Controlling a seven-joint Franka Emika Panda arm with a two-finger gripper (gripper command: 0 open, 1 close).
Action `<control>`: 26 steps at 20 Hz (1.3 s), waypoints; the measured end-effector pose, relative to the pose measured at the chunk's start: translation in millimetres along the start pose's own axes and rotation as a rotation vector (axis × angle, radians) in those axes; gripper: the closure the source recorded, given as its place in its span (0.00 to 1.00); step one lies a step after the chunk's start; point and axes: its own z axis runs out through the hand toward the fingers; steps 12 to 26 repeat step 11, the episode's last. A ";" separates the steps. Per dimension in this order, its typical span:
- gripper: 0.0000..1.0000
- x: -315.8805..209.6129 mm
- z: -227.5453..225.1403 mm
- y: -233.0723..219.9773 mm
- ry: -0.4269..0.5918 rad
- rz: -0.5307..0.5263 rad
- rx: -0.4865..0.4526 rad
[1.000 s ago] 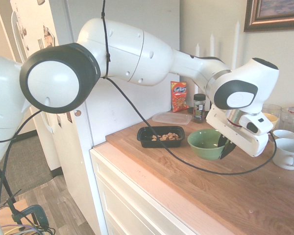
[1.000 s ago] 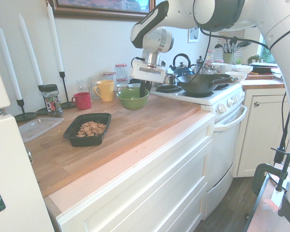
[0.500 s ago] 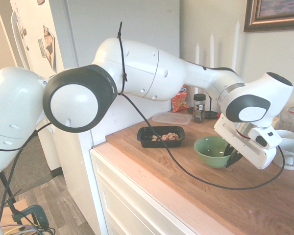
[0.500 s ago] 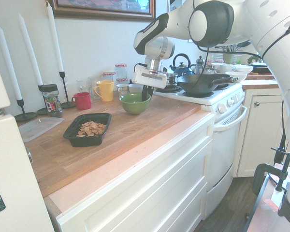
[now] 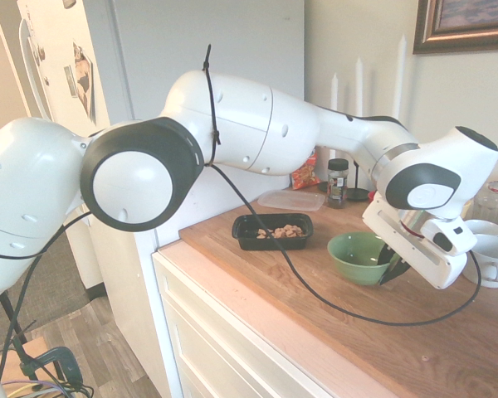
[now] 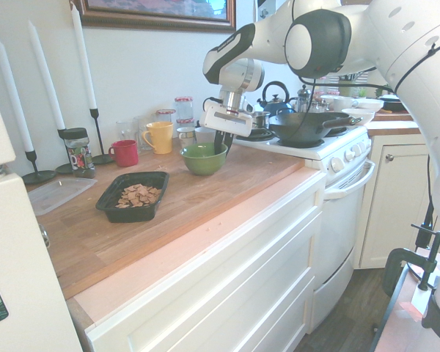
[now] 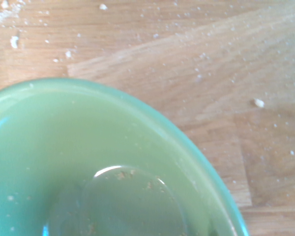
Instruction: Pour the cereal into the box
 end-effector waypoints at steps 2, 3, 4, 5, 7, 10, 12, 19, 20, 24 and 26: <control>0.00 -1.5 -4.3 -3.9 0.011 -0.007 -0.007; 0.00 -3.0 -5.9 -6.8 0.020 -0.009 -0.018; 0.00 -5.1 -7.1 -10.4 0.030 -0.012 -0.031; 0.00 -8.2 -9.0 -14.2 0.043 -0.017 -0.050; 0.00 -17.4 -20.5 -23.8 0.078 -0.040 -0.077; 0.00 -38.6 -55.4 -40.7 0.165 -0.069 -0.115; 0.00 -48.5 -66.0 -47.0 0.187 -0.080 -0.124; 0.00 -48.5 -66.0 -47.0 0.187 -0.080 -0.124; 0.00 -48.5 -66.0 -47.0 0.187 -0.080 -0.124; 0.00 -48.5 -66.0 -47.0 0.187 -0.080 -0.124; 0.00 -48.5 -66.0 -47.0 0.187 -0.080 -0.124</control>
